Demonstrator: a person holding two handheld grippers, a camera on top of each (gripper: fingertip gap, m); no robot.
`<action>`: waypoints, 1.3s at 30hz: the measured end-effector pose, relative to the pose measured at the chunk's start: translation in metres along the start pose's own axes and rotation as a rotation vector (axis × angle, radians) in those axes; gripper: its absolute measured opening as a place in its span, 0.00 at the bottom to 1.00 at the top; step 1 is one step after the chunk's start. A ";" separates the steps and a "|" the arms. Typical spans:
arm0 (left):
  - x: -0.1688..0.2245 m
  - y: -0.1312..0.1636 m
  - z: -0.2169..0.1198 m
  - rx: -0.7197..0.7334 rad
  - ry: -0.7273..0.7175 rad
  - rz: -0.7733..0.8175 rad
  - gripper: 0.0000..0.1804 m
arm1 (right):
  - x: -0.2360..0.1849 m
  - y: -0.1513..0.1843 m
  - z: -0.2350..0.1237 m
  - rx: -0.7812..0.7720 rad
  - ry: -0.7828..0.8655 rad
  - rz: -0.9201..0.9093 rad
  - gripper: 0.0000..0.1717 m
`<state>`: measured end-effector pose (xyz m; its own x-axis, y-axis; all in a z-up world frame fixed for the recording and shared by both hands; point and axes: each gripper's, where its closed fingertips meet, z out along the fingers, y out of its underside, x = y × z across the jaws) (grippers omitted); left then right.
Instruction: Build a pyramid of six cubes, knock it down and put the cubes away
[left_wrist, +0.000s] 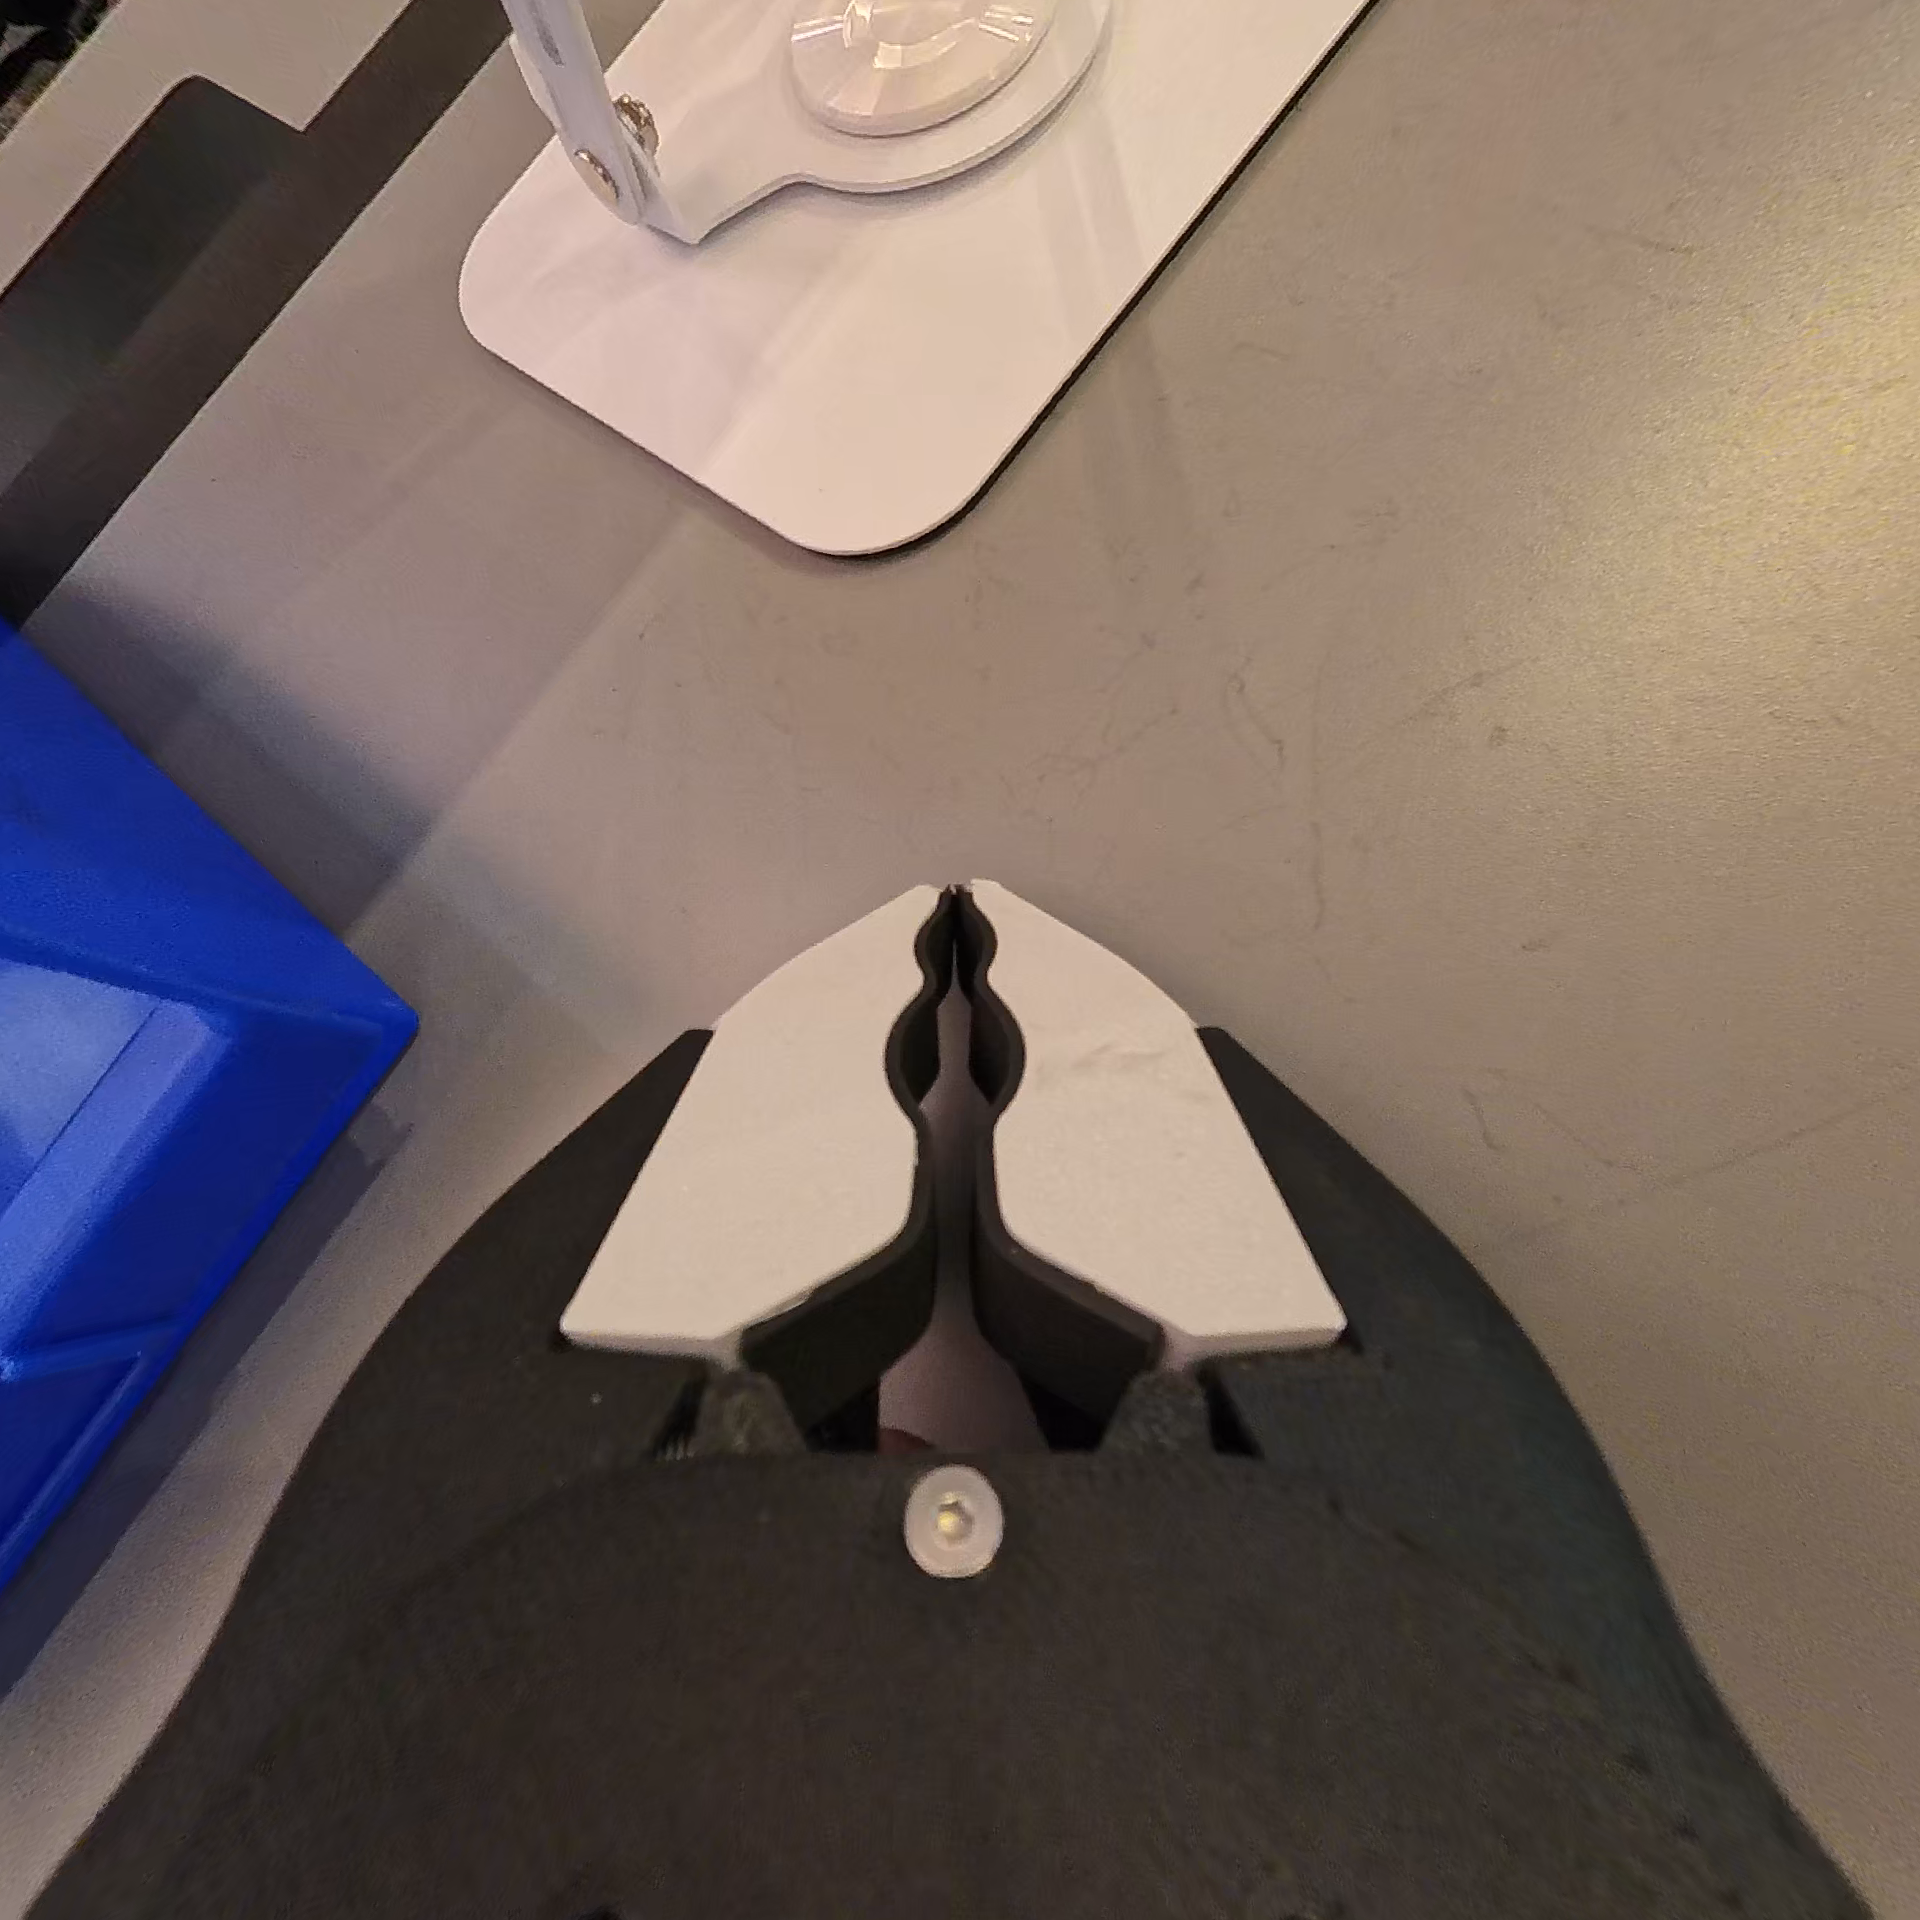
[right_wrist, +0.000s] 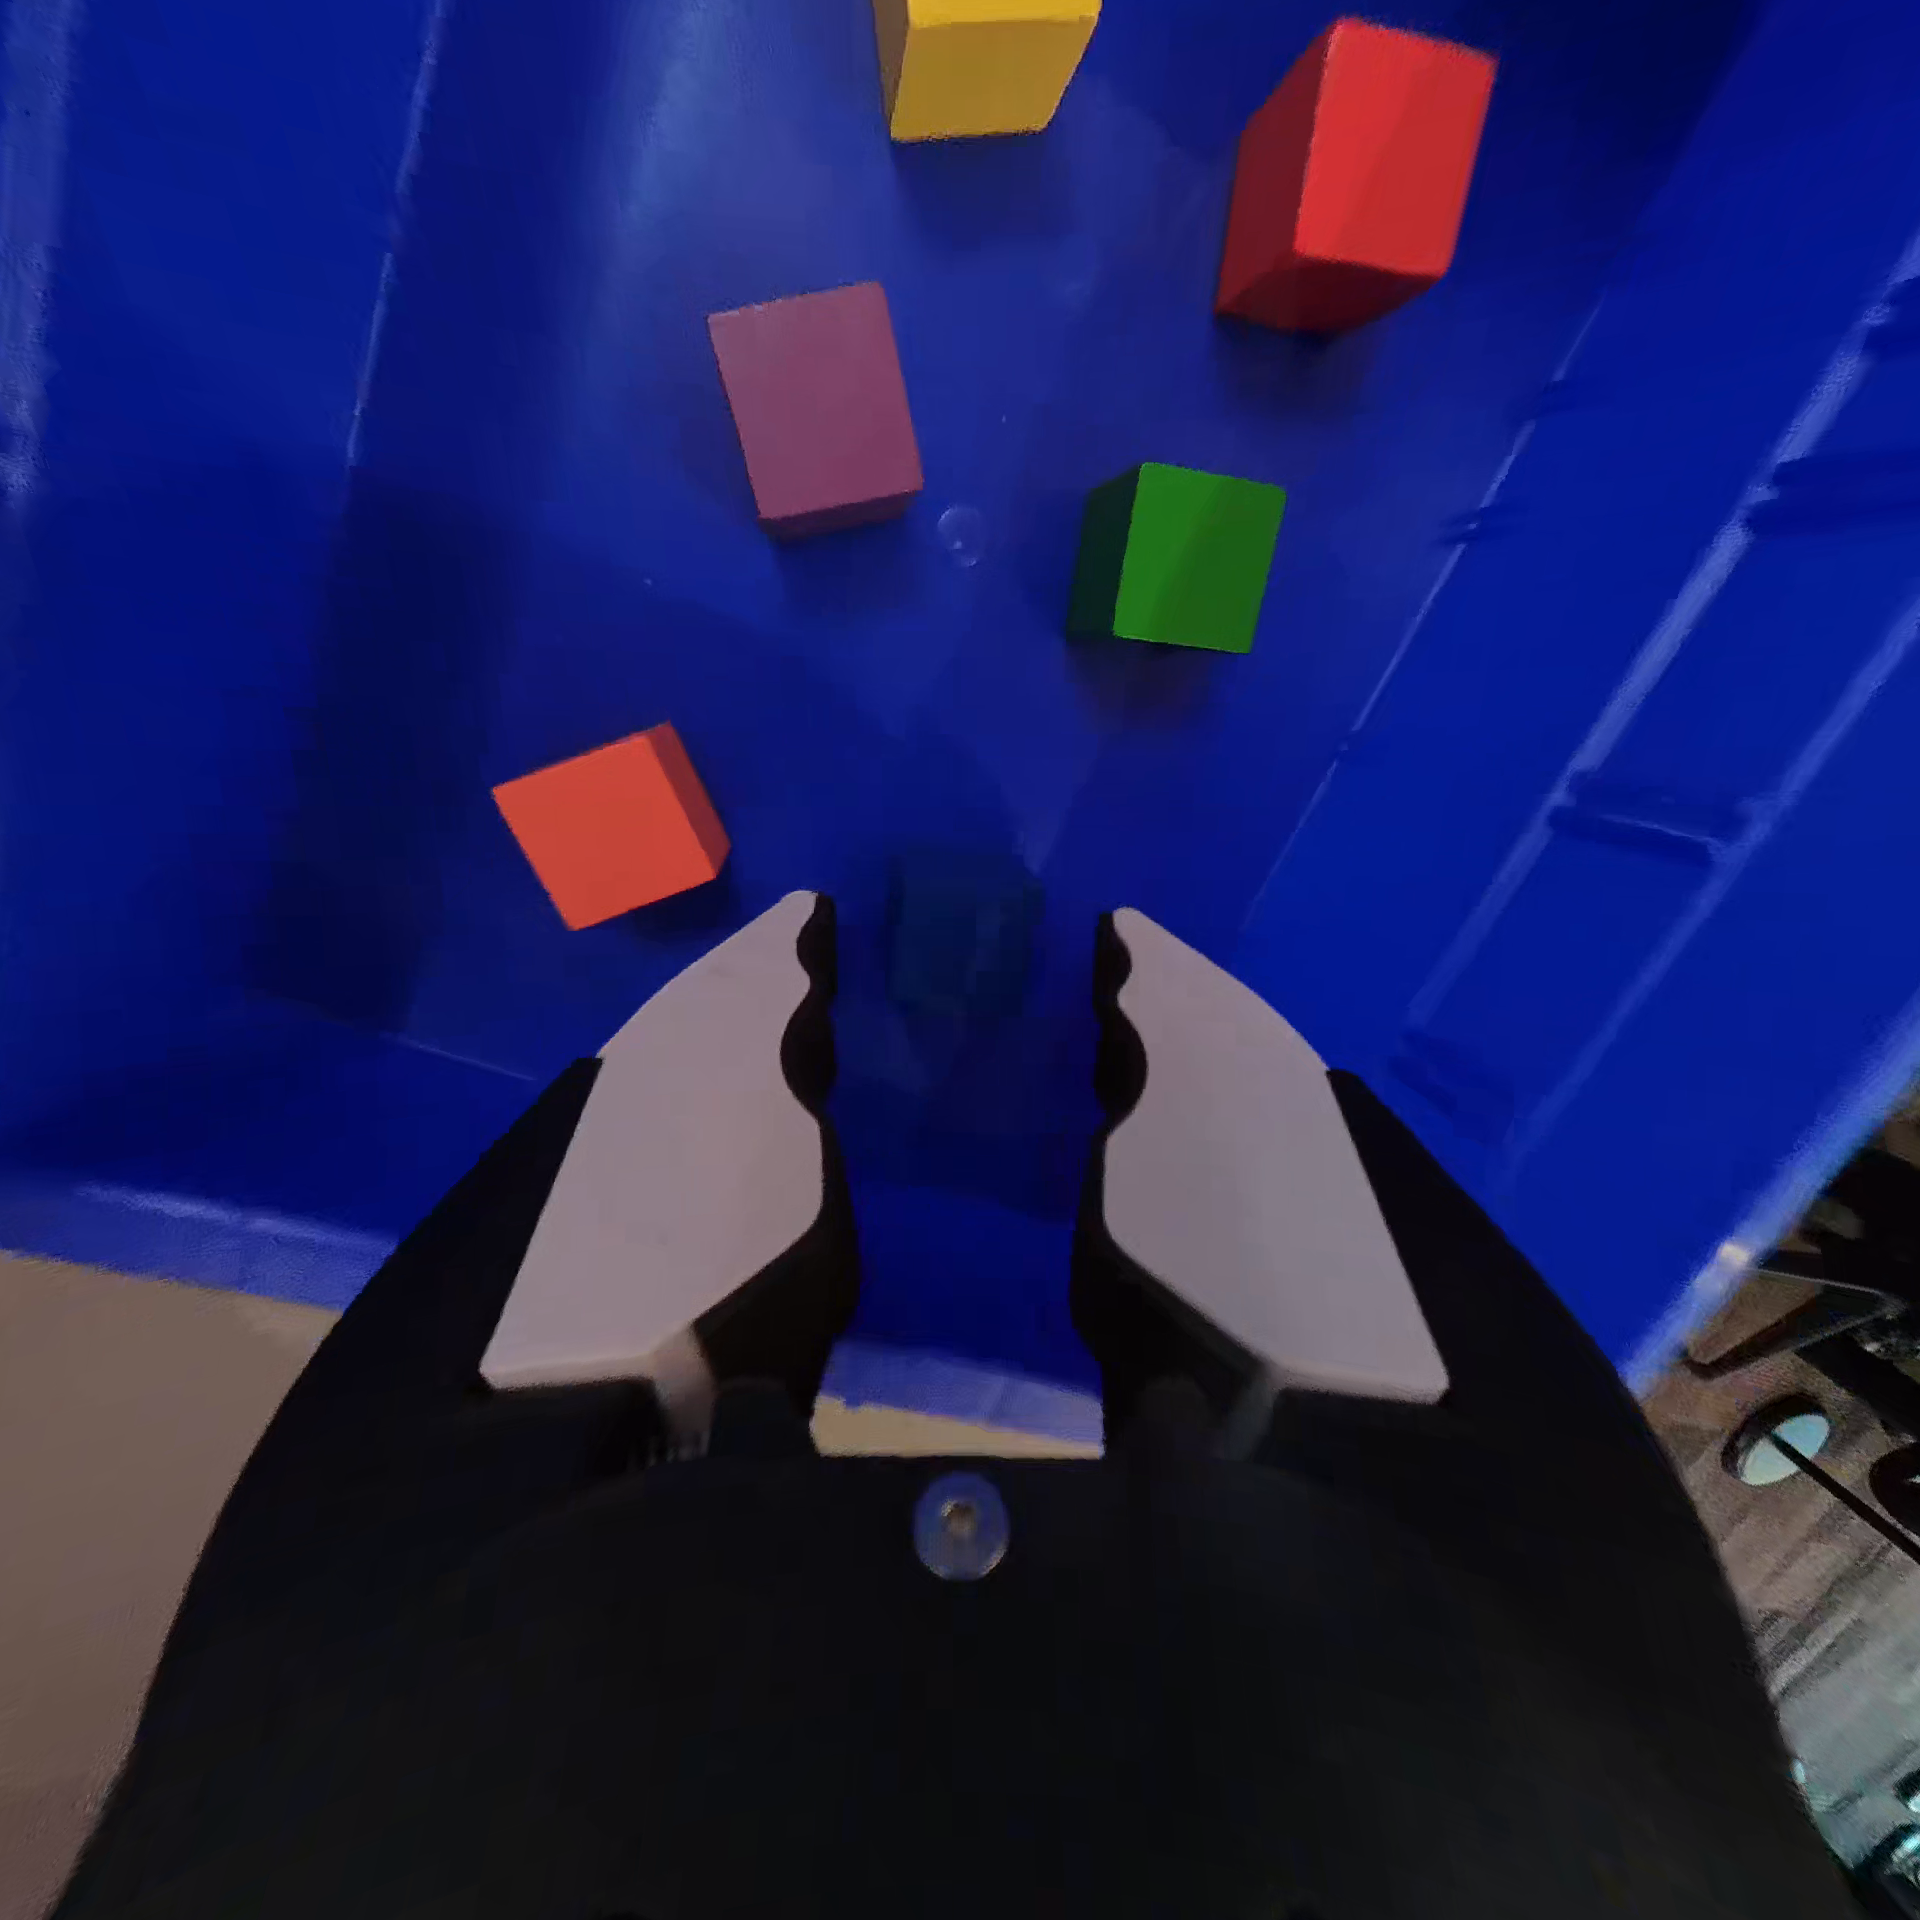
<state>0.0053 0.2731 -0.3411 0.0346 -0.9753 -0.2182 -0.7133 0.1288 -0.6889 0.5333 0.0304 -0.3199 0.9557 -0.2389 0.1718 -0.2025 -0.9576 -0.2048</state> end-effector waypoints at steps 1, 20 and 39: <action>0.000 0.000 0.000 0.000 0.000 -0.001 0.00 | -0.001 -0.001 -0.009 0.022 0.015 -0.002 0.29; 0.014 0.024 -0.026 -0.035 -0.035 -0.196 0.37 | -0.354 0.010 -0.137 0.550 -0.252 -0.637 0.38; 0.031 0.041 -0.036 -0.092 0.010 -0.345 0.64 | -0.495 -0.064 -0.071 0.679 -0.369 -0.639 0.61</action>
<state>-0.0477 0.2418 -0.3512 0.2775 -0.9605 0.0235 -0.7208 -0.2243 -0.6558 0.0582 0.1984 -0.3230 0.8725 0.4633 0.1555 0.4265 -0.5665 -0.7051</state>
